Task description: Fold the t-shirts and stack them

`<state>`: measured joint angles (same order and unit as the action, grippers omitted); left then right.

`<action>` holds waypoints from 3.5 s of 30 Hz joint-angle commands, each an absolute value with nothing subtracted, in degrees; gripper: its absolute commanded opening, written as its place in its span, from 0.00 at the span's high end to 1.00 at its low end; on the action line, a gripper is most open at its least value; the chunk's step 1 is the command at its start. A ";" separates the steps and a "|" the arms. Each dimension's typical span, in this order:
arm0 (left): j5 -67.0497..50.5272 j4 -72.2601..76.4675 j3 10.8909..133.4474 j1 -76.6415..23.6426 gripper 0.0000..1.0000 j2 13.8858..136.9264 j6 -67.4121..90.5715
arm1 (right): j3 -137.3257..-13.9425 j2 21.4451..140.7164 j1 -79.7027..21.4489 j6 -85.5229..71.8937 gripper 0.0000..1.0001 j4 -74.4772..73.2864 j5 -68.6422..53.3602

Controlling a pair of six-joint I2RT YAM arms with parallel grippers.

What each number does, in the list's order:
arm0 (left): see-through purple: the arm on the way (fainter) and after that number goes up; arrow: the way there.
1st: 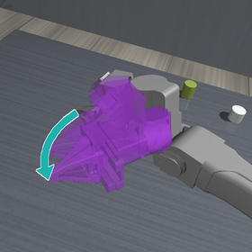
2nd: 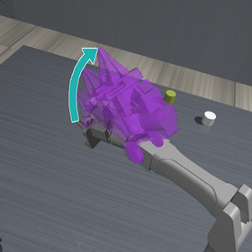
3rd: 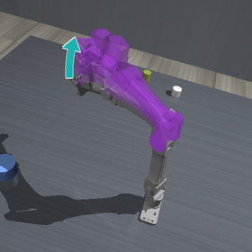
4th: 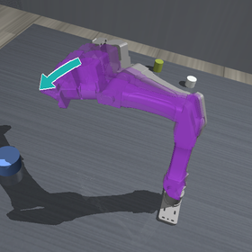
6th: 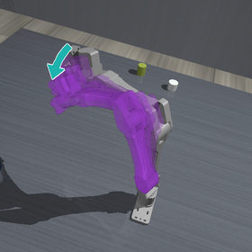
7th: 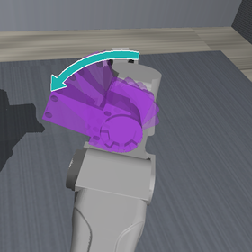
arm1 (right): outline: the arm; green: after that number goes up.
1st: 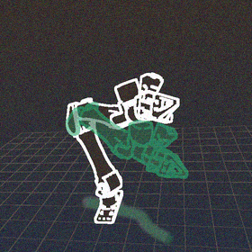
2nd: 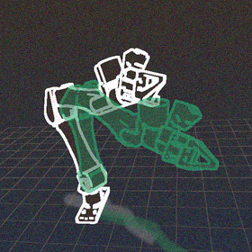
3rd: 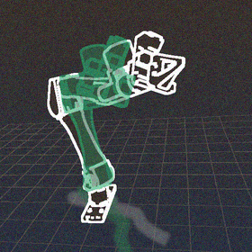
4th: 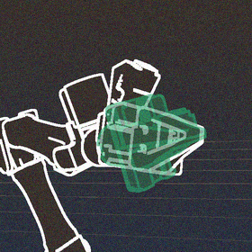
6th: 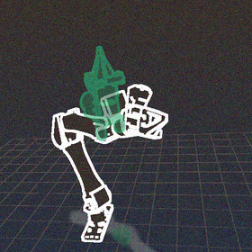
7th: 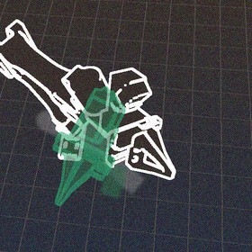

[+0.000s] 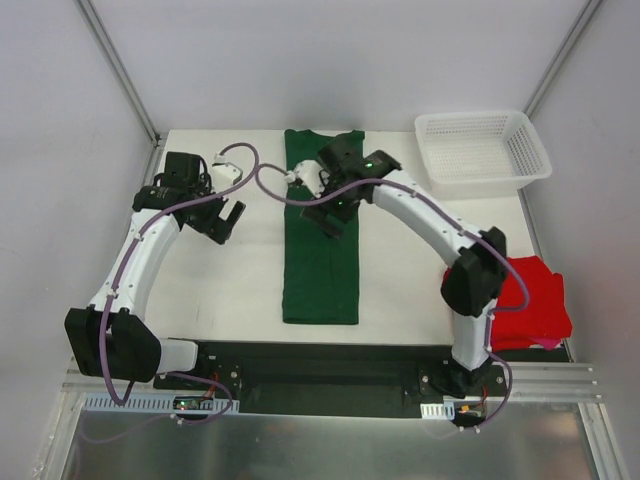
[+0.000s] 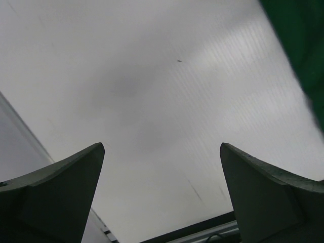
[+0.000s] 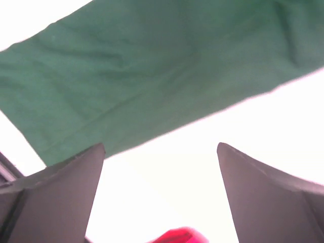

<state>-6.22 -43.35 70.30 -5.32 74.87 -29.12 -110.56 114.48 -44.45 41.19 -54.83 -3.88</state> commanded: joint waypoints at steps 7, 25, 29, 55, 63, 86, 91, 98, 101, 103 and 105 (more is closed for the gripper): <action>-32.49 -47.20 72.08 -5.71 0.01 73.65 -9.00 | -105.13 102.58 -26.83 19.65 0.03 -61.97 -34.55; -61.52 -49.64 69.18 -2.11 0.01 79.71 -3.23 | -73.68 91.95 -14.77 13.44 0.03 -52.56 -69.63; -63.71 -57.20 66.72 -1.23 0.01 83.32 -13.78 | -66.73 84.40 -14.77 20.90 0.03 -56.33 -67.86; -72.61 -38.41 49.74 -2.02 0.03 88.94 -0.09 | -50.46 89.03 -16.08 10.40 0.03 -41.51 -73.13; -72.33 -28.04 45.53 -4.75 0.02 93.49 6.33 | -43.42 92.63 -17.75 -16.35 0.03 -5.81 -67.94; -73.04 -13.12 36.66 -13.19 0.02 100.20 13.18 | -29.53 100.11 -23.55 -25.13 0.04 22.92 -63.73; -72.68 -10.64 34.37 -13.18 0.02 97.48 17.13 | -29.00 99.23 -24.87 -28.47 0.03 27.33 -63.19; -70.41 -10.63 31.29 -13.36 0.02 92.56 19.68 | -27.60 96.86 -25.75 -30.06 0.03 26.90 -62.49; -70.22 -10.63 31.46 -13.36 0.02 91.32 20.65 | -27.60 96.24 -25.84 -28.83 0.03 24.79 -62.31; -70.49 -10.81 31.55 -13.19 0.01 91.41 20.92 | -28.38 95.54 -25.84 -26.47 0.03 21.38 -62.75; -71.01 -11.34 31.90 -12.13 0.01 91.23 21.44 | -29.88 93.61 -25.75 -20.75 0.03 12.58 -63.46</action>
